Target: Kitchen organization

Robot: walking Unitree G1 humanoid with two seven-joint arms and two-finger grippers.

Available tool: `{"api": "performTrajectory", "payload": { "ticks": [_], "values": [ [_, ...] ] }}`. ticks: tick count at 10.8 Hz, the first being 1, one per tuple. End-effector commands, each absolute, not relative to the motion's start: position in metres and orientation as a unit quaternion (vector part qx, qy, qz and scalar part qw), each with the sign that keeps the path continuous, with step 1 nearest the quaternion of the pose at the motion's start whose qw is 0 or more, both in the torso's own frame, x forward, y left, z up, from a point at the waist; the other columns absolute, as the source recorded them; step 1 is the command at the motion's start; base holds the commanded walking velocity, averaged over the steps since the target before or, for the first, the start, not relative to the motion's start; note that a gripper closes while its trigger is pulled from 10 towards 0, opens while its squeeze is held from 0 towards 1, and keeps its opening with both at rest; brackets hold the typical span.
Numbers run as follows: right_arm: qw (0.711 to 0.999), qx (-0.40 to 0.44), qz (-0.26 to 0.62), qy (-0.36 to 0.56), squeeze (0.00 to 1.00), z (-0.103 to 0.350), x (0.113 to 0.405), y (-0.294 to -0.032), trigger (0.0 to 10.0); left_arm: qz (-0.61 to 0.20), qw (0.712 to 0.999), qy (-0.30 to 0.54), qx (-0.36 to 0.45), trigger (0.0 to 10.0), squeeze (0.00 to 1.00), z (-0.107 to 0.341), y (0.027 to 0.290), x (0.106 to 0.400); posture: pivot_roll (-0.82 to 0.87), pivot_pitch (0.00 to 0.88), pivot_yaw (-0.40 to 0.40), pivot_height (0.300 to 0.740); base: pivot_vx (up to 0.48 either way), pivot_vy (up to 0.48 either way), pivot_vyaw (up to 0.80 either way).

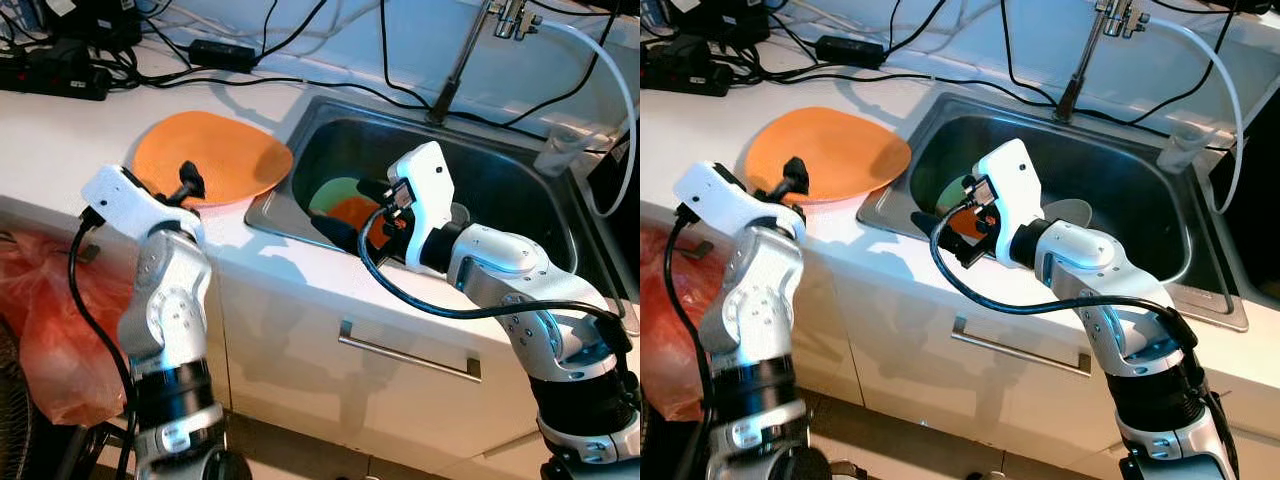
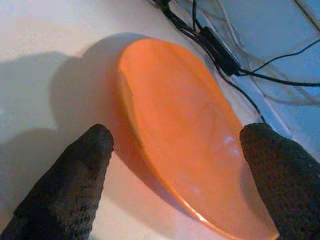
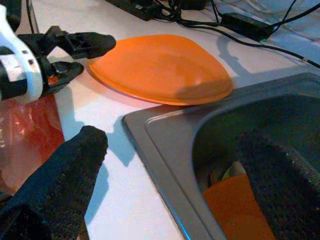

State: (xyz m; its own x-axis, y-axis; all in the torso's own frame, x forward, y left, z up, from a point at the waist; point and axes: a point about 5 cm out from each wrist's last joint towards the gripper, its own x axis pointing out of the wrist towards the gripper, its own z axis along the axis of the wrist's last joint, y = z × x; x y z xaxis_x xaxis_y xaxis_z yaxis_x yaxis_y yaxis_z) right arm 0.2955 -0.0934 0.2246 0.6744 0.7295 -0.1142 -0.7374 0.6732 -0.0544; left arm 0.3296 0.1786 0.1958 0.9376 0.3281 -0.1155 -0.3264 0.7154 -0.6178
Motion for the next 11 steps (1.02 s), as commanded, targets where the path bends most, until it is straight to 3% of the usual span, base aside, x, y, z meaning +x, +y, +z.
{"api": "performTrajectory", "payload": {
  "ticks": [1,6,11],
  "values": [
    [0.917,-0.057,0.393,0.032,0.0,0.23,0.298,-0.098,10.0,0.192,0.916,0.049,-0.35,10.0,0.0,0.178,0.176,0.331,0.03,0.053,-0.123,0.74,0.0,0.0,0.0],
    [0.921,-0.05,0.385,0.031,0.0,0.229,0.296,-0.097,10.0,0.187,0.891,0.1,-0.402,10.0,0.0,0.178,0.18,0.343,0.03,0.061,-0.09,0.74,0.0,0.0,0.0],
    [0.926,-0.038,0.376,0.029,0.0,0.226,0.293,-0.095,10.0,0.182,0.885,0.143,-0.405,10.0,0.0,0.187,0.189,0.359,0.04,0.077,-0.052,0.74,0.0,0.0,0.0]
  ]
}}
